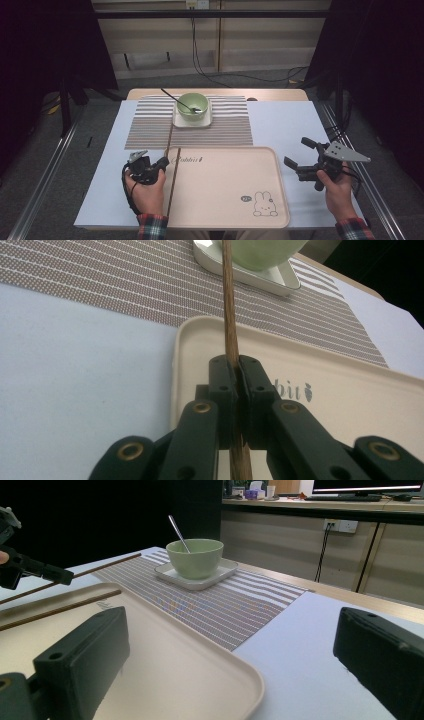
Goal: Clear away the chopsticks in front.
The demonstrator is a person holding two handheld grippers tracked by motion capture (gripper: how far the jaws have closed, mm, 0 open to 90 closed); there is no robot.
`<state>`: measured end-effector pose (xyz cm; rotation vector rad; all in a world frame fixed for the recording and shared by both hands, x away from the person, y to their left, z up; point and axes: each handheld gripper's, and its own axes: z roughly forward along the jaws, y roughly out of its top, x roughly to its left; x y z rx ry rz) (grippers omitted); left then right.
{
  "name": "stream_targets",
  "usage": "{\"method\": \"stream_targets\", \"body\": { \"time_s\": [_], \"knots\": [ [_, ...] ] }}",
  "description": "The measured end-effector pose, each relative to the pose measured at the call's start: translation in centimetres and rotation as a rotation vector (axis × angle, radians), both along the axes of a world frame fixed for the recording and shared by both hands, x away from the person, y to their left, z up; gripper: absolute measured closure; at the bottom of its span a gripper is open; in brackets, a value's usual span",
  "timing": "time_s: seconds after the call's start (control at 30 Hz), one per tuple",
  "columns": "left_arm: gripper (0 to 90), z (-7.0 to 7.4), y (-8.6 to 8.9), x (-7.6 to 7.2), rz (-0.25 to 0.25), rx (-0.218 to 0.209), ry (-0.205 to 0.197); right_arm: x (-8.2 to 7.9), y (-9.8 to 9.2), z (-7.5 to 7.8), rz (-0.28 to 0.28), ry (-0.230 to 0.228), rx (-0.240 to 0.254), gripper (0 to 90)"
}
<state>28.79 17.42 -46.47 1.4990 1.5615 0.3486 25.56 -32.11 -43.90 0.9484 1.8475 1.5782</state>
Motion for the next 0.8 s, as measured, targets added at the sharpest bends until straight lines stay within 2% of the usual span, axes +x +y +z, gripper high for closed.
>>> {"method": "stream_targets", "body": {
  "time_s": [0.63, 0.8],
  "knots": [
    [85.9, -0.5, 0.3, -2.8, 0.005, -0.009, -0.018, 0.0, 0.1, 0.0, 0.005, -0.002, -0.008, 1.0],
    [85.9, -0.8, 0.3, -3.3, 0.012, -0.016, -0.01, 0.0, 0.2, 0.0, 0.002, 0.001, -0.003, 1.0]
  ]
}}
